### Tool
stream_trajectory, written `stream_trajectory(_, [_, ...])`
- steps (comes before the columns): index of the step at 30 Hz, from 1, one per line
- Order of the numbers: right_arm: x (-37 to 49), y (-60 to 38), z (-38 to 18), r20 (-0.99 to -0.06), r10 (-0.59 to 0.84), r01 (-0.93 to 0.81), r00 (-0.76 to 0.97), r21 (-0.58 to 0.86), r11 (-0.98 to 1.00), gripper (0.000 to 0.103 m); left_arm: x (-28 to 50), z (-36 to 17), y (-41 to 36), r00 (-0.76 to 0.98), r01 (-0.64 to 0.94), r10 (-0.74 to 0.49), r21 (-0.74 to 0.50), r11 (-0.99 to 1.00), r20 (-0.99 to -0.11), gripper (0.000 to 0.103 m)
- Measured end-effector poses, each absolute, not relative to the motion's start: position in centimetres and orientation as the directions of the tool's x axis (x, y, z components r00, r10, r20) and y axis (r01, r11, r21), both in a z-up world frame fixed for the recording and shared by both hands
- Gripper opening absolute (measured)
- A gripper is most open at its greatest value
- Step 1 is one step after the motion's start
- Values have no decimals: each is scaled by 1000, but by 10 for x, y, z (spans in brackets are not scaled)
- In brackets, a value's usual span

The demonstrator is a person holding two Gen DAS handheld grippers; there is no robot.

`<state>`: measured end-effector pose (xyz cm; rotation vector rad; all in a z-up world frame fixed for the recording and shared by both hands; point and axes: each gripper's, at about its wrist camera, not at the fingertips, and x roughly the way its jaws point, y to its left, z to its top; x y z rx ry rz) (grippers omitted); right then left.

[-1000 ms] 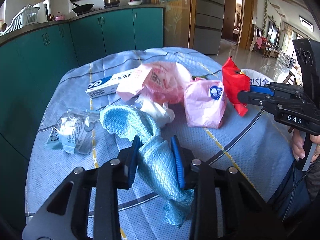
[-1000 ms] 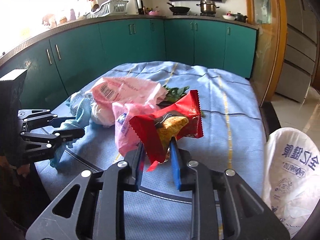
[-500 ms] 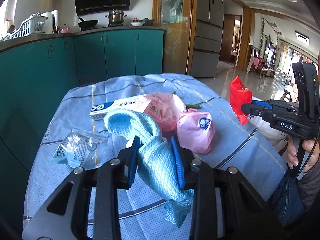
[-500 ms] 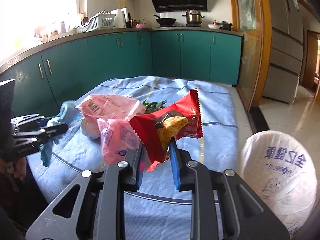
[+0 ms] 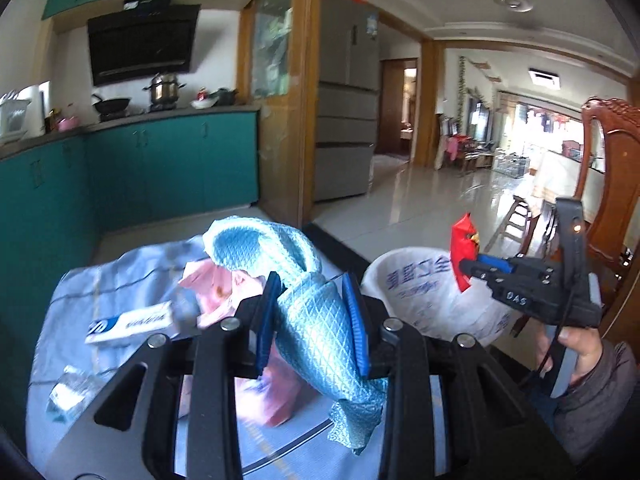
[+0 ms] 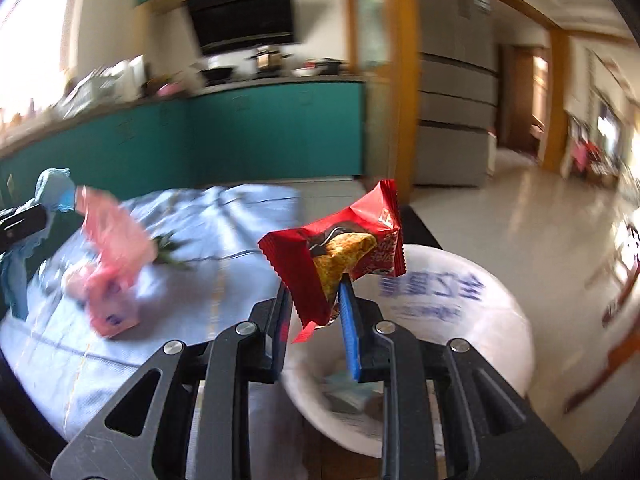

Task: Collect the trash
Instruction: 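Carry the blue cloth and red bag over the wastebasket and open both tools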

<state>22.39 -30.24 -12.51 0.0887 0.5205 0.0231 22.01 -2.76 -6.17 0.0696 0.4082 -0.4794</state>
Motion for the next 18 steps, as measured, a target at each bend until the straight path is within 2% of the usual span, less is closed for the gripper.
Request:
stream_trajectory(8, [230,-329,-141,-565,-69,121,822,56,991,24,251,-64,-95,723,566,-539,-77,821,-432,33])
stream_trajectory(15, [236,-348,-160,-639,-100,189,763,72,979,24,290,-83,-156,602,630,-631,-195,752,-488,33])
stream_trajectory(18, [238,-355,-165,-657,-97,203,748,88,975,24,307,-96,-184,565,629,-630,-217,747,-532,33])
